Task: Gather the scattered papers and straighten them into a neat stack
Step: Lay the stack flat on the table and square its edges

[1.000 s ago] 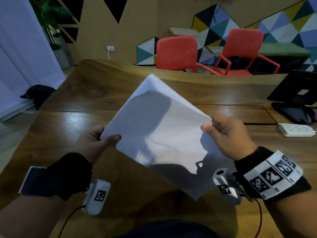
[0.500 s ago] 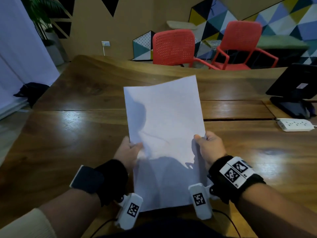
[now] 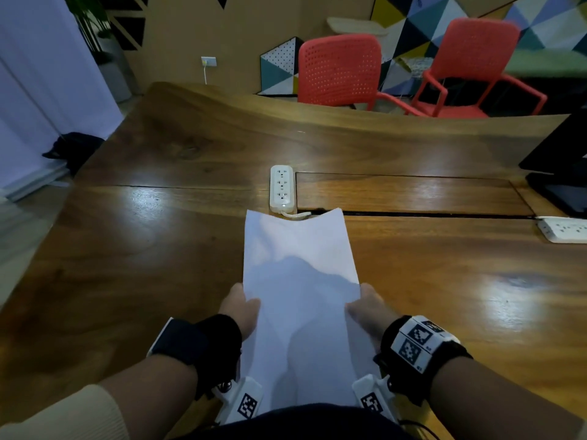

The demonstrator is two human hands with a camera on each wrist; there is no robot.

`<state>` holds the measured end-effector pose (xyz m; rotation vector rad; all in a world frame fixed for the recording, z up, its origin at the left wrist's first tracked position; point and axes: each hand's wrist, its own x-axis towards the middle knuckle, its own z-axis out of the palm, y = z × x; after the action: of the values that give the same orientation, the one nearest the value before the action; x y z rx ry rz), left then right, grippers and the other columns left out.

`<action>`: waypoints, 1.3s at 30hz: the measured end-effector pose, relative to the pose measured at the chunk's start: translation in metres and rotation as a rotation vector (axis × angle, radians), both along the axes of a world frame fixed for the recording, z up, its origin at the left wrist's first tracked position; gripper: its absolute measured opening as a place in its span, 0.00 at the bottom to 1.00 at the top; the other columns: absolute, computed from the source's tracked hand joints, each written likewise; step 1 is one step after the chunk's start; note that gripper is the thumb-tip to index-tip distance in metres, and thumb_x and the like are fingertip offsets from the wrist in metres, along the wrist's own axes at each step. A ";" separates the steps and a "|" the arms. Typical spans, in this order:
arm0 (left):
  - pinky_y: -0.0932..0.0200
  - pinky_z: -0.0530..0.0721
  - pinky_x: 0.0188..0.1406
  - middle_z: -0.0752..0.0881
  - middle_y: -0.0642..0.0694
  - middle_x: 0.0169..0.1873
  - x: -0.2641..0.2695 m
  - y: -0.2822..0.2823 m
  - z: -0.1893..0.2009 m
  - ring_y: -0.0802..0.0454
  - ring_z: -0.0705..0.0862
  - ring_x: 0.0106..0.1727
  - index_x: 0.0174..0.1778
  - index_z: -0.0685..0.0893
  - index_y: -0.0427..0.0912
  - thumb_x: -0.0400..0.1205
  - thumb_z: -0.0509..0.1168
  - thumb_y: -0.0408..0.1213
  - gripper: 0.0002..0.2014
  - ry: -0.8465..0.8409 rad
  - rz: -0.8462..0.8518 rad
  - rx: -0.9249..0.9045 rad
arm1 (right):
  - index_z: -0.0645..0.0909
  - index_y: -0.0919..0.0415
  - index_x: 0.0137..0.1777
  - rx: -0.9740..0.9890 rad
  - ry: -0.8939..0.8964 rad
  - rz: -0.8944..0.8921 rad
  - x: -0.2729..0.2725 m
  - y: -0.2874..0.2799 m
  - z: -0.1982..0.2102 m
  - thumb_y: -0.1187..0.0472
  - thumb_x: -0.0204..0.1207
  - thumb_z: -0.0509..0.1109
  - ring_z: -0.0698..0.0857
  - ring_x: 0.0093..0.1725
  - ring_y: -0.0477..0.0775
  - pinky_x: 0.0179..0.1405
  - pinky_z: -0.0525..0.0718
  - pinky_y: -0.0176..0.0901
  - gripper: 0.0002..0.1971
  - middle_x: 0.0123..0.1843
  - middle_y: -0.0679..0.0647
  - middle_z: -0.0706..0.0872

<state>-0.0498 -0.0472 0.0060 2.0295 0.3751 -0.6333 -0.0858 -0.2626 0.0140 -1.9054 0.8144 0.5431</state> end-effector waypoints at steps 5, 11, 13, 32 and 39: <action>0.47 0.80 0.58 0.81 0.42 0.55 -0.017 0.010 -0.006 0.40 0.81 0.55 0.66 0.71 0.38 0.80 0.58 0.34 0.17 0.095 0.056 -0.030 | 0.71 0.66 0.63 0.074 0.065 0.111 -0.018 -0.002 0.001 0.74 0.70 0.64 0.83 0.45 0.54 0.42 0.86 0.42 0.21 0.50 0.58 0.83; 0.51 0.83 0.47 0.83 0.41 0.57 -0.043 0.014 -0.009 0.42 0.83 0.54 0.61 0.72 0.41 0.79 0.62 0.28 0.15 0.308 -0.008 -0.246 | 0.73 0.57 0.62 0.117 0.015 -0.021 -0.043 -0.008 -0.011 0.76 0.69 0.65 0.84 0.55 0.64 0.59 0.84 0.64 0.23 0.55 0.59 0.85; 0.50 0.82 0.51 0.81 0.41 0.60 -0.054 0.014 -0.012 0.40 0.82 0.58 0.63 0.70 0.40 0.78 0.63 0.26 0.18 0.306 -0.059 -0.229 | 0.72 0.55 0.64 0.124 0.001 -0.054 -0.048 -0.009 -0.011 0.76 0.70 0.65 0.84 0.55 0.64 0.58 0.84 0.64 0.24 0.56 0.59 0.84; 0.43 0.80 0.62 0.83 0.36 0.59 -0.050 0.014 -0.010 0.36 0.82 0.58 0.66 0.74 0.38 0.80 0.56 0.21 0.19 0.175 0.115 -0.147 | 0.69 0.54 0.60 0.166 0.246 0.035 -0.093 -0.011 -0.008 0.64 0.82 0.55 0.81 0.53 0.62 0.26 0.87 0.43 0.10 0.60 0.57 0.76; 0.65 0.77 0.31 0.83 0.46 0.57 -0.054 0.012 -0.002 0.47 0.80 0.50 0.70 0.75 0.47 0.79 0.52 0.22 0.26 0.053 -0.068 0.047 | 0.67 0.57 0.57 -0.012 0.139 0.047 -0.090 0.002 -0.010 0.65 0.83 0.51 0.78 0.45 0.56 0.24 0.84 0.41 0.07 0.51 0.54 0.75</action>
<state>-0.1041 -0.0353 0.0036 2.0810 0.3558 -0.7272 -0.1758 -0.2606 0.0037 -1.9181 0.8652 0.7077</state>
